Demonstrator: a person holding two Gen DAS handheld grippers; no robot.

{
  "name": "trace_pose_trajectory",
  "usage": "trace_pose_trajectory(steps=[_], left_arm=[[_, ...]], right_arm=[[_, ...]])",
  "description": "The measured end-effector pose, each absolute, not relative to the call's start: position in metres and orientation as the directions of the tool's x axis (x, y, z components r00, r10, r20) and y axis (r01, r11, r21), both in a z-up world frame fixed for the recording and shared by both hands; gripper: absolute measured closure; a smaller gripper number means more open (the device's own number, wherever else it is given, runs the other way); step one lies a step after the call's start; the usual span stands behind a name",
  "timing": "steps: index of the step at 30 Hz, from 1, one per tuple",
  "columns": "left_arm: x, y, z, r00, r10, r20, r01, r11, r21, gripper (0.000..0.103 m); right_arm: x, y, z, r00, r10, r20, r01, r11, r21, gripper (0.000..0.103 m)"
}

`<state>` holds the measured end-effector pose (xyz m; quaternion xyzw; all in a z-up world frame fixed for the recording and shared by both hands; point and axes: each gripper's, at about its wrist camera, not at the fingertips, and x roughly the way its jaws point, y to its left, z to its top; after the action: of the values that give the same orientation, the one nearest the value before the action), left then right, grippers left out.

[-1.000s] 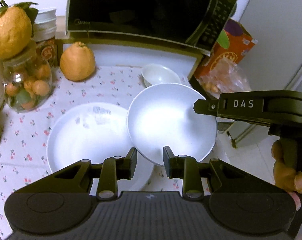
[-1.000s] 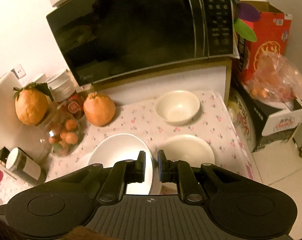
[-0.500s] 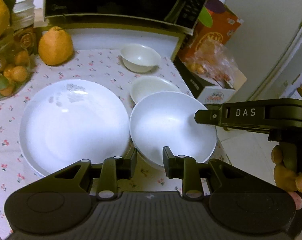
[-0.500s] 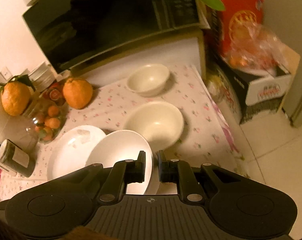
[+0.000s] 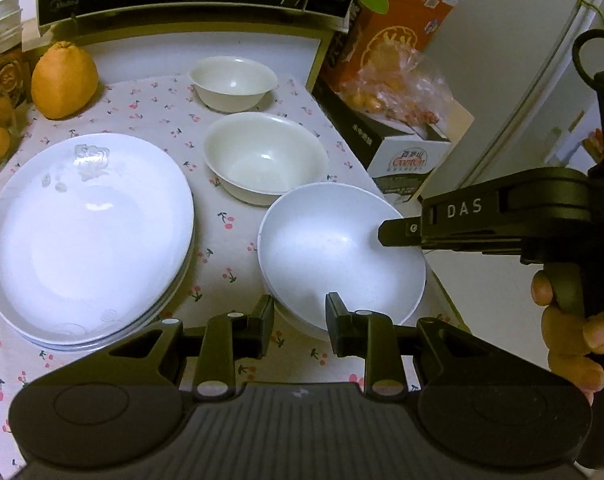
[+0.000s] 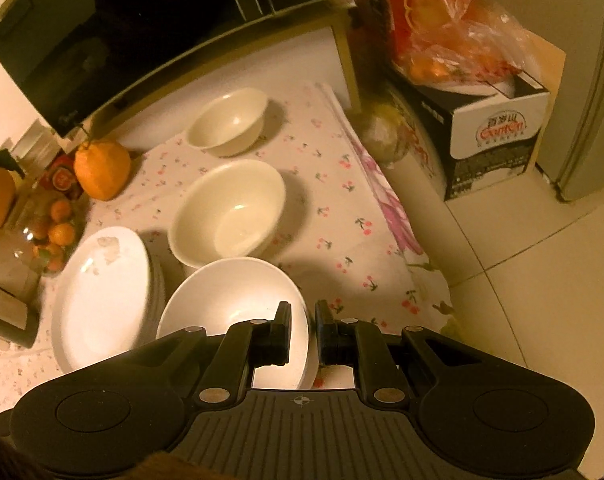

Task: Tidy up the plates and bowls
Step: 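Lift the white bowl with both tools and carry it beside the plate stack, then lower the white bowl onto the cloth and open both tools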

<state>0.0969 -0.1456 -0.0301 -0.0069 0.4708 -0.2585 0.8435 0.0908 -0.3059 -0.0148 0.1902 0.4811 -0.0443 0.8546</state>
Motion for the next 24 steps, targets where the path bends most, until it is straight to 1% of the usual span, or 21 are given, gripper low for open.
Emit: trace_pose_trajectory(steps=[16,22,23,24], left_arm=[[0.099,-0.149,-0.038,0.402,-0.435,-0.806,0.431,0.866,-0.252,0.078],[0.1,-0.149,-0.039,0.399,-0.437,-0.806,0.429,0.866,-0.257,0.074],[0.1,-0.149,-0.039,0.401,-0.436,-0.806,0.43,0.866,-0.255,0.07],[0.1,-0.149,-0.038,0.401,-0.438,-0.804,0.433,0.864,-0.255,0.068]], right_arm=[[0.095,-0.31,-0.033,0.491,0.131,-0.861,0.284,0.91,0.301,0.087],[0.097,-0.311,-0.033,0.486,0.142,-0.862,0.287,0.906,0.311,0.086],[0.097,-0.312,-0.033,0.484,0.145,-0.863,0.289,0.904,0.314,0.086],[0.097,-0.313,-0.033,0.483,0.147,-0.863,0.292,0.902,0.317,0.083]])
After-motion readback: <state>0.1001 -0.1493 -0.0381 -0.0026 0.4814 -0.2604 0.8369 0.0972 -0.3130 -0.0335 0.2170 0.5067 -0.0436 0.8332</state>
